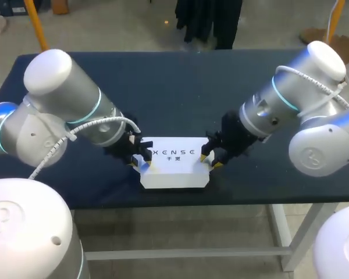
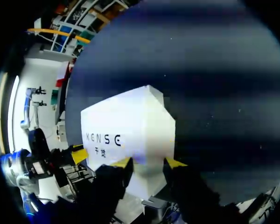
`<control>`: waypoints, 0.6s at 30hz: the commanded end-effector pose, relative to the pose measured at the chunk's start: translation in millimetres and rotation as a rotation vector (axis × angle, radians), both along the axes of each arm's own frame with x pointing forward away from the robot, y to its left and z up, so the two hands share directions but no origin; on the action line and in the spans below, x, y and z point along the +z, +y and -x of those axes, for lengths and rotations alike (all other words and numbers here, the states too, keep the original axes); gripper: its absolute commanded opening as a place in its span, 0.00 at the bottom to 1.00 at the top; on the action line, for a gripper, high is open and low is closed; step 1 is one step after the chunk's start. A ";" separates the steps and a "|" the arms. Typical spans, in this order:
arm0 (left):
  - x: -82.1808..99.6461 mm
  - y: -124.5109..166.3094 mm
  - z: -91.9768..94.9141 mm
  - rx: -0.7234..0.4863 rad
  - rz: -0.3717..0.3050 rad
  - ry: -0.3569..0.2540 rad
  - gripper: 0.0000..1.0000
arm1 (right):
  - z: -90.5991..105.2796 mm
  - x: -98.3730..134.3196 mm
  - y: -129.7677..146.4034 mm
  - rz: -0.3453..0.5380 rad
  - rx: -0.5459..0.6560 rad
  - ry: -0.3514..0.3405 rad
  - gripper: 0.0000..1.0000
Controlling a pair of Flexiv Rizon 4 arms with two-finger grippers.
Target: Assemble the packaging by folding the flat box into shape, placing the metal phone stand inside, and closing the box properly
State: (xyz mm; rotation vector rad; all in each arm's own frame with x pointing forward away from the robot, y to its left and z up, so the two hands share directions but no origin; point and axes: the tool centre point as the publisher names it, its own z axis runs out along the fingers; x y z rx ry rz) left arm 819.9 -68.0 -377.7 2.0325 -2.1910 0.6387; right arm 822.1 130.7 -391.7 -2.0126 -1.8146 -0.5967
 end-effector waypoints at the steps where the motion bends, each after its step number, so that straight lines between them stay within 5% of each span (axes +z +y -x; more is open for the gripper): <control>1: -11.1 7.6 0.2 -0.018 0.059 -0.010 0.46 | -5.0 -9.2 -1.5 -0.033 0.011 0.012 0.47; 18: -14.2 13.2 -9.5 -0.139 0.210 -0.023 0.47 | -7.1 -9.3 -1.3 -0.095 0.002 -0.004 0.48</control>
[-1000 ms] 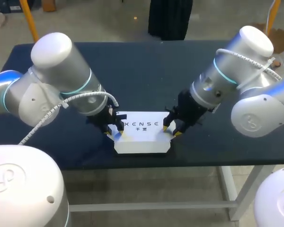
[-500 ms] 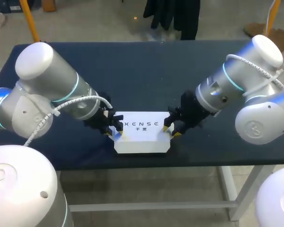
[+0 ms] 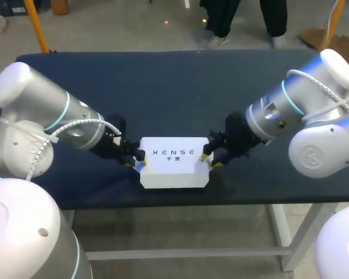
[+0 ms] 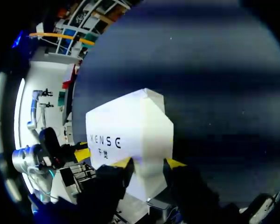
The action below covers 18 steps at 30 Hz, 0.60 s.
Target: Assemble the packaging by folding the flat box into shape, placing the metal phone stand inside, and closing the box properly
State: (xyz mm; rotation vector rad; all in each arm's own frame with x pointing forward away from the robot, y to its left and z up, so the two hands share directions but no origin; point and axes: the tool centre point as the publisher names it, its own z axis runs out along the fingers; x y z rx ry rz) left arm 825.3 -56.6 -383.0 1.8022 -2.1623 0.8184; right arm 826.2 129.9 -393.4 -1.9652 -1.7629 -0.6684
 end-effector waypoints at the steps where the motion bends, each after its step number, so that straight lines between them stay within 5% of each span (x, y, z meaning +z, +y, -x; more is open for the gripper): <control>1: -9.2 1.0 -4.8 -0.038 0.039 0.004 0.47 | -2.9 -7.7 0.1 -0.019 0.008 0.002 0.47; 18: -11.4 -1.1 -7.9 -0.126 0.080 0.006 0.44 | 1.7 -9.1 6.8 -0.070 0.009 -0.007 0.47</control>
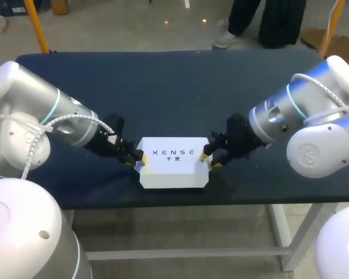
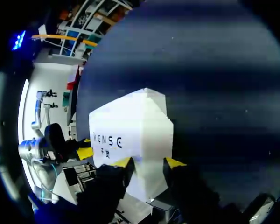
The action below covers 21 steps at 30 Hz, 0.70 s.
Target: Assemble the packaging by folding the flat box into shape, placing the metal phone stand inside, and closing the box properly
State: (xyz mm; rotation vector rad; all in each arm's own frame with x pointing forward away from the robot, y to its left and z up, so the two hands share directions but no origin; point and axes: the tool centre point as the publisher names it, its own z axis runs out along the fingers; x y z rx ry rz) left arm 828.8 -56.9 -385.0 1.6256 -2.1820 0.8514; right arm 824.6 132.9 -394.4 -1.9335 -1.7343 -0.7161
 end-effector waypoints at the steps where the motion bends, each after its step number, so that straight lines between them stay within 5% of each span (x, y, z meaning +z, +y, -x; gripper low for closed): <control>1: -9.5 -0.8 -4.5 -0.009 0.009 0.000 0.44 | 1.0 -7.9 3.8 -0.021 0.010 0.000 0.47; 21: -10.5 2.7 -7.9 -0.024 0.070 0.032 0.41 | 9.6 -7.0 2.9 -0.105 0.037 -0.068 0.48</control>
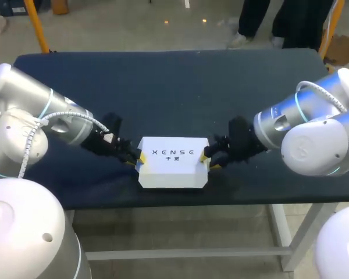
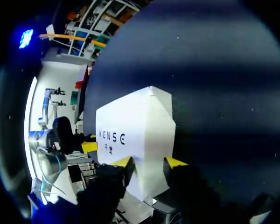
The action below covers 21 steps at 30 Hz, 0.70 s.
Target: Assemble the packaging by folding the flat box into shape, placing the metal phone stand inside, and closing the box properly
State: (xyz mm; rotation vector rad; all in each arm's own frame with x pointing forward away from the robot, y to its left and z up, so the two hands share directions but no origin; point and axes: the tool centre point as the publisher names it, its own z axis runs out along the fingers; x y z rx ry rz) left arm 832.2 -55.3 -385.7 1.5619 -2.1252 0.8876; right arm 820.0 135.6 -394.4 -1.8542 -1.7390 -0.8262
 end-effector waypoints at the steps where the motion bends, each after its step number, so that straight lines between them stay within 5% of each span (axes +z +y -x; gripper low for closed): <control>1: -9.8 1.3 -4.6 0.003 -0.004 0.008 0.41 | 5.4 -7.0 0.0 -0.031 0.019 -0.007 0.48; 21: -12.5 -0.5 -10.1 -0.029 0.049 0.111 0.42 | -2.0 -8.5 -4.6 -0.069 0.073 -0.041 0.46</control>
